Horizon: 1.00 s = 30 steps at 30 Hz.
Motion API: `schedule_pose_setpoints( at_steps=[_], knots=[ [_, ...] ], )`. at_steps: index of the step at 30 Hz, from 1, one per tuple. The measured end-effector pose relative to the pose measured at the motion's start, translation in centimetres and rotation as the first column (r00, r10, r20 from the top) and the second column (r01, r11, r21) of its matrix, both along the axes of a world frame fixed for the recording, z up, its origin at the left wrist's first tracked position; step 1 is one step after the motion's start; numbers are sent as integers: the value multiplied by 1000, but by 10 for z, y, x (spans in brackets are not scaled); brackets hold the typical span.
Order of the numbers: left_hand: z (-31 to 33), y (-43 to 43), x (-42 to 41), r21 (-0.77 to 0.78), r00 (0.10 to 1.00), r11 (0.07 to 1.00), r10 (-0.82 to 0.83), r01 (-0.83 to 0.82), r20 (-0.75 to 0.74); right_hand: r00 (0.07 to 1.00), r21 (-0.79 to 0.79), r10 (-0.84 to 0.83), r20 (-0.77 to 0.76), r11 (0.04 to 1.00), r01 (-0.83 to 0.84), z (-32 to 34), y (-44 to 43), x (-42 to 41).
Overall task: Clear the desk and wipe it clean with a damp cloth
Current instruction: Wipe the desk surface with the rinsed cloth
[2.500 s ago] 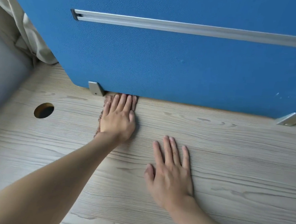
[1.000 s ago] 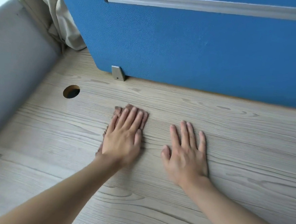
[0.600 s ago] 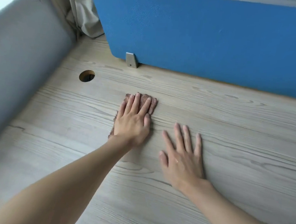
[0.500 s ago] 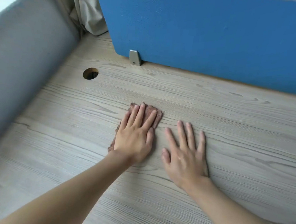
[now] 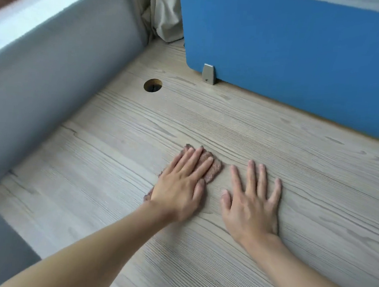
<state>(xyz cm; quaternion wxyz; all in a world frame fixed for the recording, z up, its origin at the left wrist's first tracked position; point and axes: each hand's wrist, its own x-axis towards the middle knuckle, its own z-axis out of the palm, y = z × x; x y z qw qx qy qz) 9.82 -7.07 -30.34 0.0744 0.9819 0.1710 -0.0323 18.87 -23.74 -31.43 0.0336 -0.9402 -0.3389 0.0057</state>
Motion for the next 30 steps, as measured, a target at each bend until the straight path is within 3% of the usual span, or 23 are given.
schedule_pose_setpoints(
  at_steps=[4,12,16,23,27,30],
  knots=[
    [1,17,22,7,967,967,255,-255,-5,994,35,109,27,993,-110,3,-10,-11],
    [3,-16,-55,4,999,999,36,-36,-20,983,1,183,19,983,-183,1,-13,-32],
    [3,9,-56,6,969,969,249,-249,10,983,-5,181,30,984,-181,0,-13,-35],
    [3,-26,-89,4,998,998,60,-60,-3,983,-22,176,45,984,-175,0,-12,-37],
    [3,-16,-71,-16,962,962,273,-273,9,986,-36,155,58,987,-153,2,-11,-38],
    [3,-26,-79,19,962,962,274,-274,1,987,10,154,42,988,-154,5,-4,-67]
  ],
)
